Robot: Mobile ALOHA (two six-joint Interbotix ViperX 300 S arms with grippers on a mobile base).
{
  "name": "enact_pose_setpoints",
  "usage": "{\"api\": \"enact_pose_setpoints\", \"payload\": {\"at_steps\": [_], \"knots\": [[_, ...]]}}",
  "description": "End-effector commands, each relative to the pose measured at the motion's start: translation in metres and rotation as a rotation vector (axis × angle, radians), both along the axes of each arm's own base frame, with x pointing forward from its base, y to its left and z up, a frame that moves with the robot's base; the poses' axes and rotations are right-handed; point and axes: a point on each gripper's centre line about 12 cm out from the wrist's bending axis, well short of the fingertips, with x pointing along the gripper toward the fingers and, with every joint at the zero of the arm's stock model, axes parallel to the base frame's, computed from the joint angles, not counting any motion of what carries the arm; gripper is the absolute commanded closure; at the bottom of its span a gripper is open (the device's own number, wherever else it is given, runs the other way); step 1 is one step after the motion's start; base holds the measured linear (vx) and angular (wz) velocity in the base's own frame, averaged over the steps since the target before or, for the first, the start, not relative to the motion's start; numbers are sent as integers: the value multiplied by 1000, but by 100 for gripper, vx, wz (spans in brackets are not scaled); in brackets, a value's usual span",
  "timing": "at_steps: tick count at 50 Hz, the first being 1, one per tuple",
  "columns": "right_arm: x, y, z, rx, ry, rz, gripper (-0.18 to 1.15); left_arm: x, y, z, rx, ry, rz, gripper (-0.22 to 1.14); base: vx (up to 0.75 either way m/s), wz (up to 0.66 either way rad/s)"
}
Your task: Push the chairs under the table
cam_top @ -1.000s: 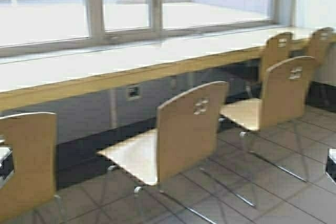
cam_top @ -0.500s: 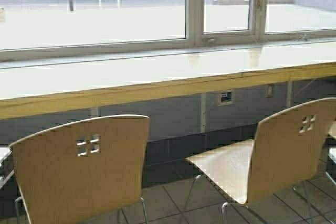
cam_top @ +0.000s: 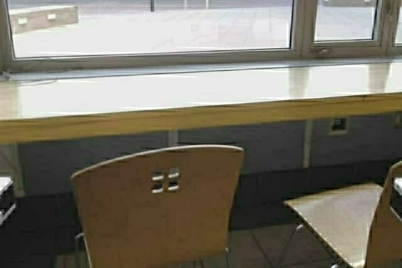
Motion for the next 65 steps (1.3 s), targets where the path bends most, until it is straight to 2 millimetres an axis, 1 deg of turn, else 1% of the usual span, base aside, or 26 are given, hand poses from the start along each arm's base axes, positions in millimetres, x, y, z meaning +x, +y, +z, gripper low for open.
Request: {"api": "enact_pose_setpoints", "payload": {"at_steps": [1, 6, 8, 10, 11, 16, 19, 26, 27, 28, 30, 35, 41, 48, 51, 53, 54, 57, 59, 60, 61, 62, 63, 64, 65], "knots": [[26, 14, 6, 24, 42, 36, 93, 17, -17, -4, -30, 55, -57, 88, 7, 15], [50, 25, -1, 61, 111, 47, 93, 35, -30, -19, -73, 146, -81, 88, 7, 15], [62, 29, -9, 83, 155, 42, 93, 43, -36, -25, -95, 184, -87, 88, 6, 17], [70, 31, -14, 102, 183, 32, 93, 53, -42, -32, -114, 219, -90, 88, 6, 17], [77, 34, -20, 123, 213, 23, 93, 58, -46, -36, -123, 239, -91, 88, 6, 18], [100, 42, -39, 203, 301, -17, 92, 85, -66, -55, -181, 324, -94, 88, 7, 17], [112, 51, -52, 236, 351, -28, 92, 100, -80, -67, -214, 372, -95, 88, 7, 16], [142, 76, -85, 236, 462, -12, 92, 126, -111, -110, -307, 512, -66, 88, 6, 10], [147, 79, -90, 233, 480, -8, 92, 130, -116, -120, -332, 539, -52, 88, 7, 8], [151, 84, -95, 230, 502, -1, 92, 131, -117, -122, -344, 548, -47, 88, 8, 8], [158, 92, -105, 227, 542, 11, 92, 136, -125, -138, -380, 592, -24, 88, 8, 8], [170, 104, -131, 250, 639, 2, 92, 135, -135, -169, -453, 679, 36, 87, 8, 8], [177, 107, -159, 352, 721, -81, 92, 134, -140, -198, -545, 751, 125, 87, 8, 8], [179, 108, -184, 433, 786, -159, 89, 136, -143, -219, -573, 800, 172, 85, 7, 7], [178, 108, -195, 447, 815, -181, 79, 137, -148, -224, -567, 818, 170, 78, 6, 4], [178, 109, -199, 452, 828, -187, 70, 138, -151, -226, -564, 823, 164, 69, 6, 5], [179, 110, -201, 460, 839, -188, 58, 140, -153, -225, -565, 823, 161, 63, 6, 4], [183, 113, -202, 474, 859, -181, 31, 144, -160, -224, -568, 818, 146, 40, 6, 5], [185, 116, -202, 490, 878, -178, 13, 148, -164, -223, -573, 814, 139, 22, 5, 5], [186, 118, -202, 499, 884, -175, 4, 151, -168, -223, -581, 814, 138, 9, 5, 5], [187, 119, -202, 513, 892, -177, -4, 153, -169, -223, -588, 819, 142, 1, 4, 4], [189, 120, -201, 526, 896, -179, -9, 155, -171, -223, -595, 827, 147, -8, 4, 4], [191, 121, -200, 542, 896, -183, -13, 156, -172, -223, -604, 839, 154, -13, 4, 3], [192, 123, -199, 559, 897, -188, -13, 157, -173, -225, -613, 855, 163, -17, 3, 3], [194, 124, -199, 578, 897, -196, -11, 157, -174, -226, -621, 873, 173, -17, 3, 3]]}}
